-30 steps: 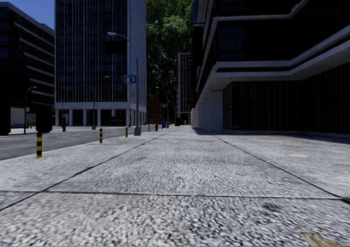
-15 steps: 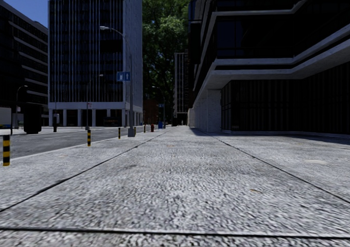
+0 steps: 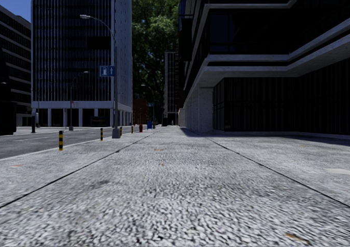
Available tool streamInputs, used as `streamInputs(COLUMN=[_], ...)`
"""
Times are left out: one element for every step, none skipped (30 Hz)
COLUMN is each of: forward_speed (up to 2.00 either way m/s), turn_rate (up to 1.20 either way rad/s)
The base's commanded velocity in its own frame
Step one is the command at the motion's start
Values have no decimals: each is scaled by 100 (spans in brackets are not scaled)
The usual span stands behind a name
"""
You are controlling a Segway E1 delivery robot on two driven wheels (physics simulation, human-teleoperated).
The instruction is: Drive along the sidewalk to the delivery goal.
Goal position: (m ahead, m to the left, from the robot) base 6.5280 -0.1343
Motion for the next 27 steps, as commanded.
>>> streamInputs(forward_speed=[200, 200, 200, 200, 200, 200, 200, 200, 200, 200, 200, 200, 200, 200, 200, 200, 200, 200, 200, 200, 200, 200, 200, 200, 200, 200, 200], turn_rate=[-1, 0, 0, 0, 0, 0, 0, 0, 0, 0, 0, 0, 0, 0, 0, 0, 0, 0, 0, 0, 0, 0, 0, 0, 0, 0, 0])
